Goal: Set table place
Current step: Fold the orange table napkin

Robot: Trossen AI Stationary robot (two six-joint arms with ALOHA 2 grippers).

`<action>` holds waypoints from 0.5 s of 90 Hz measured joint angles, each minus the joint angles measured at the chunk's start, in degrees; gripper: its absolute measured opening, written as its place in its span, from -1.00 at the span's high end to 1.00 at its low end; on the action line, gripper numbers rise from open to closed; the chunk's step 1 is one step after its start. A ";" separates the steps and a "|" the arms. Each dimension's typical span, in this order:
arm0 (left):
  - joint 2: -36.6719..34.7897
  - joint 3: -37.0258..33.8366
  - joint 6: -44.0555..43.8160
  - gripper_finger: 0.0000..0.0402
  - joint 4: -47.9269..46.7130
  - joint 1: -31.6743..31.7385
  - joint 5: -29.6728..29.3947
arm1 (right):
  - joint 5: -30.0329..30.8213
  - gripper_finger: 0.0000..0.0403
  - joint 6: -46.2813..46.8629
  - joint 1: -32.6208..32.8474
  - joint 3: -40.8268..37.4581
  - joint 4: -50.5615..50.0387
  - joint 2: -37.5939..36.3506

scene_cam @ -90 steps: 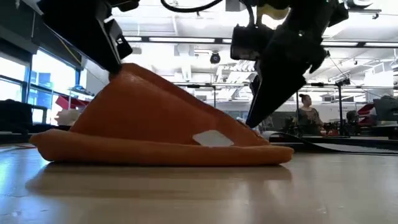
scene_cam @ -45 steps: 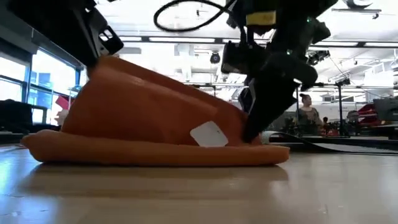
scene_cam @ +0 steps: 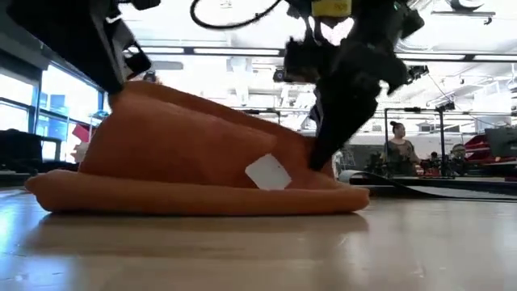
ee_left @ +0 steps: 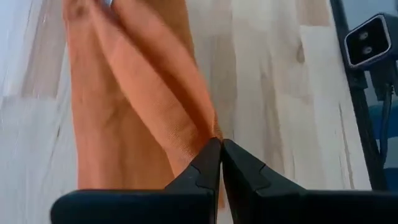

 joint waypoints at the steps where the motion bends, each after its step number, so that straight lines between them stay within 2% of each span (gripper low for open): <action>1: -0.14 0.30 -0.29 1.00 -0.32 -0.14 -0.02 | -0.42 0.99 -0.17 0.20 0.49 -0.37 0.00; 9: -1.61 3.01 -1.47 1.00 -2.00 -1.70 1.17 | -5.82 0.99 -2.02 1.82 4.05 -2.35 0.00; 19: -3.59 6.69 -3.94 1.00 -2.72 -3.33 4.83 | -15.99 1.00 -3.77 3.06 7.94 -3.63 0.00; 24: -4.73 7.95 -6.27 1.00 -2.79 -4.01 5.29 | -18.64 1.00 -3.82 3.18 9.31 -3.72 -0.04; 31: -5.71 8.31 -9.75 1.00 -3.61 -4.95 2.15 | -16.80 1.00 -2.69 3.07 9.81 -3.06 -0.07; 39: -5.68 8.17 -13.77 1.00 -9.42 -5.85 -4.80 | -11.70 1.00 -0.80 1.97 9.68 -3.32 0.29; 45: -5.27 7.55 -16.73 1.00 -13.23 -5.95 -7.63 | -9.98 1.00 -0.08 0.91 9.68 -3.91 0.80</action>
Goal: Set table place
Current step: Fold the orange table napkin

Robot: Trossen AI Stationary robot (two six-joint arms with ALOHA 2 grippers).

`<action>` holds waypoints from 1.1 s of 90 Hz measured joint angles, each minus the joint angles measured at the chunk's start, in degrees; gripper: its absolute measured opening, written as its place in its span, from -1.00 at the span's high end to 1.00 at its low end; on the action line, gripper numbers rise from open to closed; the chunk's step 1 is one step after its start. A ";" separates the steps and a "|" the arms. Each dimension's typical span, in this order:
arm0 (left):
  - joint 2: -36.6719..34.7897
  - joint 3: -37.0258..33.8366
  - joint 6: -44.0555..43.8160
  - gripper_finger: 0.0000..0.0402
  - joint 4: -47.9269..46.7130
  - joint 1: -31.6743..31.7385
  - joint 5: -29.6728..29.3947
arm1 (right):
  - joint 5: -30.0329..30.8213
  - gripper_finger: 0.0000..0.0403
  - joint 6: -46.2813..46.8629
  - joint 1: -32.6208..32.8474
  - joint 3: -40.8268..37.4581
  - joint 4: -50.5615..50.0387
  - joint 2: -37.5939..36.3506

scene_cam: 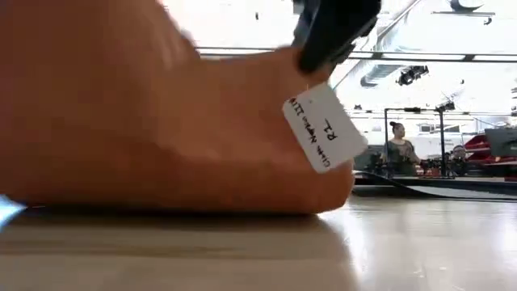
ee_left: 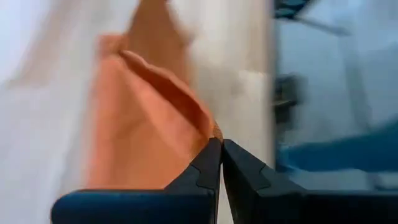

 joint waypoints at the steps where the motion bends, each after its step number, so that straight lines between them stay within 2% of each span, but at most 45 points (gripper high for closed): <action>1: 0.10 -0.15 -0.38 1.00 -0.44 0.01 -0.26 | 0.10 1.00 0.04 -0.16 0.00 -0.13 0.20; 11: 1.17 -2.76 -2.76 1.00 -1.81 0.04 -1.56 | 0.33 1.00 0.38 -1.68 -0.04 0.47 1.93; 46: 1.18 -11.88 -14.52 1.00 -1.34 0.20 2.01 | 0.57 1.00 2.86 -3.21 -0.09 8.77 10.37; 63: 1.18 -16.72 -18.64 0.99 -1.29 0.15 2.09 | 3.12 0.97 5.82 -3.71 -0.11 10.17 12.71; 72: 1.20 -18.17 -19.14 0.94 -1.34 0.17 3.83 | 3.57 0.83 6.10 -3.72 -0.09 11.19 12.73; 86: 1.16 -18.72 -21.41 0.73 -3.30 0.17 6.70 | 5.91 0.44 11.20 -4.10 -0.02 10.05 11.72; 99: -0.06 -16.82 -24.15 0.54 -8.27 0.17 12.46 | 5.44 0.16 14.89 -4.31 -0.02 6.98 7.45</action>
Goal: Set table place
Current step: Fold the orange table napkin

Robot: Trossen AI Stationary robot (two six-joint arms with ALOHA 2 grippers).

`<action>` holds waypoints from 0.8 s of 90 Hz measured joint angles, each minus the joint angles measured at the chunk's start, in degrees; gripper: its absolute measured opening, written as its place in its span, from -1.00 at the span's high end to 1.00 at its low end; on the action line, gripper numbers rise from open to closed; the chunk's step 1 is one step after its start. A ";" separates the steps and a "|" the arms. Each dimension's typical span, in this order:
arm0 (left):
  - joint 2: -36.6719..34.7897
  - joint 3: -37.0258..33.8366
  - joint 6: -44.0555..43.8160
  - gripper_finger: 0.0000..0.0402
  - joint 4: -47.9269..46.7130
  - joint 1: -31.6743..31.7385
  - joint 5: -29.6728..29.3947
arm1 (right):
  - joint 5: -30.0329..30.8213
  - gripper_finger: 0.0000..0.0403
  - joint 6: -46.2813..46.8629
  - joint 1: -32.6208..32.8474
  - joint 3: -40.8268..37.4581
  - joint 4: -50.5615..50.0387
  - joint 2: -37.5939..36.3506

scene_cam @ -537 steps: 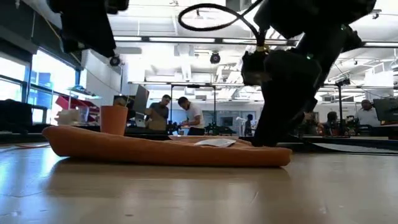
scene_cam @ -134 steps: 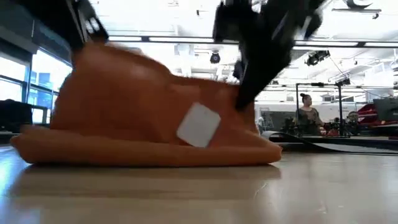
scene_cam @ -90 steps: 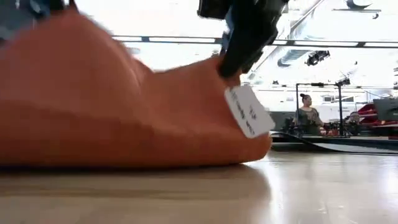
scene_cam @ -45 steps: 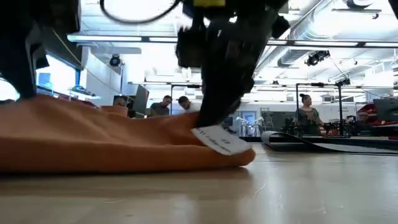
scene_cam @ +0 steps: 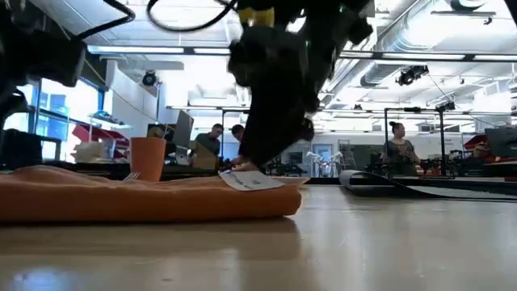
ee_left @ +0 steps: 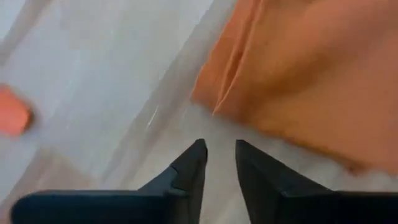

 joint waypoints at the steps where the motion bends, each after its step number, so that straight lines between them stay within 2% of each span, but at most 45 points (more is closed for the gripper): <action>1: -0.15 0.31 0.00 0.53 -0.31 0.00 0.34 | 0.08 0.14 -0.01 0.11 0.00 -0.62 -0.42; 12: -1.74 4.03 3.90 0.48 0.78 -0.04 -0.20 | 3.45 0.06 -0.85 1.73 0.02 -8.41 -6.14; 25: -0.58 5.35 21.27 0.59 16.18 3.22 -1.47 | 9.21 0.07 -3.53 4.06 0.02 -15.00 -12.06; 33: 3.45 5.31 30.38 0.73 23.66 7.52 0.02 | 11.27 0.09 -3.52 4.90 0.02 -17.00 -14.18; 44: 10.25 5.28 37.21 0.90 30.29 14.37 2.40 | 11.53 0.09 -3.52 5.30 0.02 -18.74 -15.66; 51: 14.62 5.26 41.00 0.97 33.95 17.80 6.92 | 10.70 0.09 -3.53 5.70 0.02 -20.19 -15.82; 61: 19.98 5.26 40.67 1.00 35.93 20.91 14.79 | 10.10 0.09 -3.52 6.63 0.02 -23.13 -16.25; 67: 21.90 5.30 36.55 1.00 35.82 21.40 14.82 | 10.07 0.09 -3.52 7.57 0.02 -24.78 -16.65; 72: 22.16 5.26 31.13 1.00 35.13 21.39 12.04 | 10.06 0.09 -3.52 8.31 0.02 -25.77 -16.69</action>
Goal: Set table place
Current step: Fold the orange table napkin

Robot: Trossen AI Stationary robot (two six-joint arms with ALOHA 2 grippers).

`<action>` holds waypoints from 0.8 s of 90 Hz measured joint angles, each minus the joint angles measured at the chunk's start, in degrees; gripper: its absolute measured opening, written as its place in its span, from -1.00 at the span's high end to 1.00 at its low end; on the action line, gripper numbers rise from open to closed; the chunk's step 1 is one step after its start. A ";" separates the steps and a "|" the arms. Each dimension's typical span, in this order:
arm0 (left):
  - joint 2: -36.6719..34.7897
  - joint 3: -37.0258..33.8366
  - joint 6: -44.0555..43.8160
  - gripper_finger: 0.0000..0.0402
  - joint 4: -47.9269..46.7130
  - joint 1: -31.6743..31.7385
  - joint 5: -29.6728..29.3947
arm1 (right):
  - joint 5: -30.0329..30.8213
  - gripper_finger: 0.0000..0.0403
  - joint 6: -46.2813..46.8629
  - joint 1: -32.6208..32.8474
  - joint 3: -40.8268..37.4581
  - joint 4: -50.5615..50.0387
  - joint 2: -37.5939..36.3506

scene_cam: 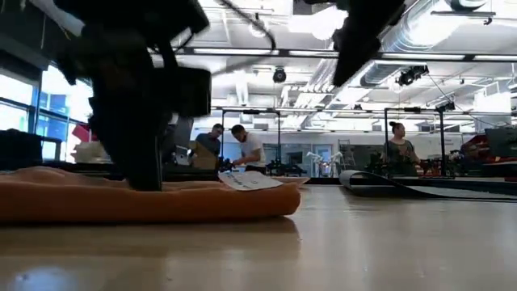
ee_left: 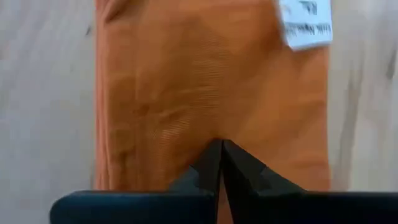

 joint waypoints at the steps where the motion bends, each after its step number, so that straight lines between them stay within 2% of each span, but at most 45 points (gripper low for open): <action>1: -0.04 -0.05 -1.43 1.00 -0.07 -0.08 -0.39 | 0.00 0.09 0.00 0.15 0.00 -0.18 -0.01; 8: -1.55 -1.33 -13.98 1.00 -1.95 -1.75 -6.24 | -0.01 0.09 0.18 1.37 0.00 -2.25 -0.19; 16: -4.32 -4.00 -32.69 1.00 -5.24 -5.85 -13.46 | 0.56 0.09 0.69 2.62 0.00 -3.02 -0.35; 29: -7.95 -9.41 -64.41 1.00 -7.22 -16.58 -22.13 | 2.55 0.09 0.61 3.89 0.00 -2.93 -0.35; 37: -9.16 -10.78 -80.40 1.00 -10.69 -23.12 -28.21 | 3.73 0.09 0.45 4.04 0.00 -2.75 -0.35; 41: -9.79 -10.89 -82.57 1.00 -13.51 -25.05 -29.43 | 4.04 0.09 -0.03 3.77 0.00 -2.43 -0.35; 51: -11.63 -10.75 -83.08 1.00 -20.04 -25.68 -25.28 | 4.11 0.09 -2.03 2.85 0.00 -1.79 -0.35; 66: -16.02 -11.03 -83.14 1.00 -34.35 -23.84 -21.40 | 3.36 0.09 -3.17 1.02 0.00 -1.38 -0.43; 72: -18.11 -11.31 -83.07 1.00 -38.65 -23.08 -21.76 | 3.17 0.09 -2.89 0.61 0.00 -1.28 -0.60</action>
